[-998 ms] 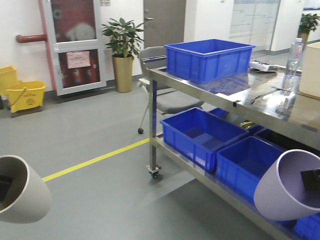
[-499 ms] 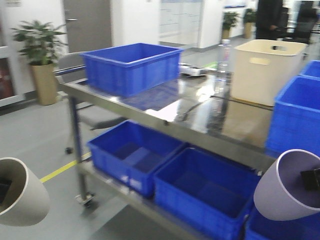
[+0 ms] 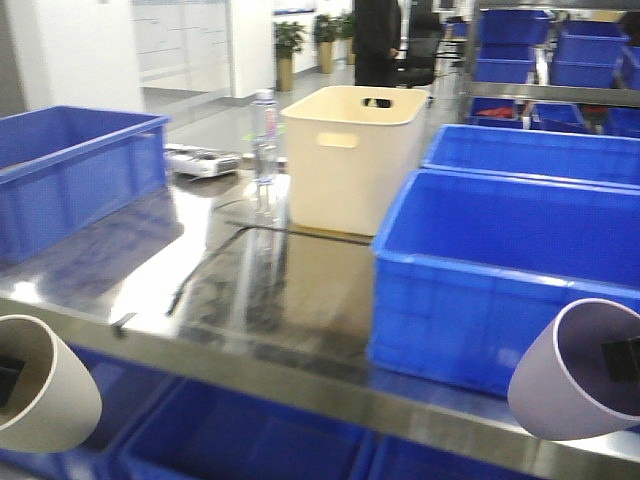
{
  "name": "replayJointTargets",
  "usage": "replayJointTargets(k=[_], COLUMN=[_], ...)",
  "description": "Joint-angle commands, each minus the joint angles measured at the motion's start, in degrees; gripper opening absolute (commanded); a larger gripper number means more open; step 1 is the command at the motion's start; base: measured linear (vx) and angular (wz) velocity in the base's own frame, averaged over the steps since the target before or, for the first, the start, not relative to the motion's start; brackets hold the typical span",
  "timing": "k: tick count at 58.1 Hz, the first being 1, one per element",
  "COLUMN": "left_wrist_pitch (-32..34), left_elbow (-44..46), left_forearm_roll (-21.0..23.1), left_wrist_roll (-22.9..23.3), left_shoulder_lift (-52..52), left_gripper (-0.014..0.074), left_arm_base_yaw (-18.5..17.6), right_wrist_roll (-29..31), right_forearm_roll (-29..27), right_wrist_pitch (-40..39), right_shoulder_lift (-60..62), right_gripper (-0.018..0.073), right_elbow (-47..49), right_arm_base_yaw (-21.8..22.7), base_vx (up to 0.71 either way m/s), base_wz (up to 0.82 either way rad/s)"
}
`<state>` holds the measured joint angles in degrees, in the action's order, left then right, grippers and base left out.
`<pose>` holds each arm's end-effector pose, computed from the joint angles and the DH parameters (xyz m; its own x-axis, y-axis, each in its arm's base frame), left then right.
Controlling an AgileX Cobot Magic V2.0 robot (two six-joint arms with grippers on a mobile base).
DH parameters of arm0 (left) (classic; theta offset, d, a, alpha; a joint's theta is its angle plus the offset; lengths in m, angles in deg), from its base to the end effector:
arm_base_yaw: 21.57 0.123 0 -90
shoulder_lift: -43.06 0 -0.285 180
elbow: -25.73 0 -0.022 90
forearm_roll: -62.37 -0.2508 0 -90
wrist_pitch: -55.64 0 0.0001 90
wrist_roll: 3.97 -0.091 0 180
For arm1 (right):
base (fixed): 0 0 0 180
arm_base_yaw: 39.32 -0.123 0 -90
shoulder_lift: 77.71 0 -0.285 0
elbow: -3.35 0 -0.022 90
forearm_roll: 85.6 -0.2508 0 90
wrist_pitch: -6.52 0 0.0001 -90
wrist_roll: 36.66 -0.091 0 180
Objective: Grab cup from conveyor and place in blue bin
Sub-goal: 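Drive the base with both cups held to the blue bin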
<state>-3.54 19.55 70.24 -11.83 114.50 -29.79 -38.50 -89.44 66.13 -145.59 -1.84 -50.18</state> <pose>0.2079 -0.0409 0.4028 -0.7023 0.1681 -0.6917 0.2693 0.9623 -0.0395 0.1885 0.0415 0.4195 -0.6788 -0.0631 -0.7316 -0.1854 0.9787 0.0876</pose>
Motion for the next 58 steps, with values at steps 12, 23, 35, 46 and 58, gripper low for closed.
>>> replayJointTargets(k=[12, 23, 35, 46, 58], left_wrist_pitch=[3.54, 3.54, 3.54, 3.54, 3.54], left_elbow=[1.96, 1.96, 1.96, 1.96, 1.96], left_forearm_roll=[1.25, 1.25, 1.25, 1.25, 1.25], left_wrist_roll=[0.64, 0.64, 0.64, 0.64, 0.64], left_shoulder_lift=[-1.21, -1.15, -1.03, -1.03, -1.03], left_gripper=[-0.0005, -0.0005, -0.0005, -0.0005, -0.0005], left_arm_base_yaw=[-0.4, -0.4, -0.4, -0.4, -0.4], right_wrist_roll=[0.23, 0.23, 0.23, 0.23, 0.23], right_forearm_roll=[0.36, 0.36, 0.36, 0.36, 0.36], right_wrist_pitch=[-3.95, -3.95, -3.95, -3.95, -3.95], right_shoulder_lift=[0.98, 0.98, 0.98, 0.98, 0.98], right_gripper=[-0.0009, -0.0009, -0.0009, -0.0009, -0.0009], right_elbow=[1.77, 1.77, 1.77, 1.77, 1.77], right_arm_base_yaw=[0.18, 0.18, 0.18, 0.18, 0.18], base_vx=[0.36, 0.27, 0.16, 0.08, 0.03], base_wz=[-0.52, -0.54, -0.45, -0.27, -0.1])
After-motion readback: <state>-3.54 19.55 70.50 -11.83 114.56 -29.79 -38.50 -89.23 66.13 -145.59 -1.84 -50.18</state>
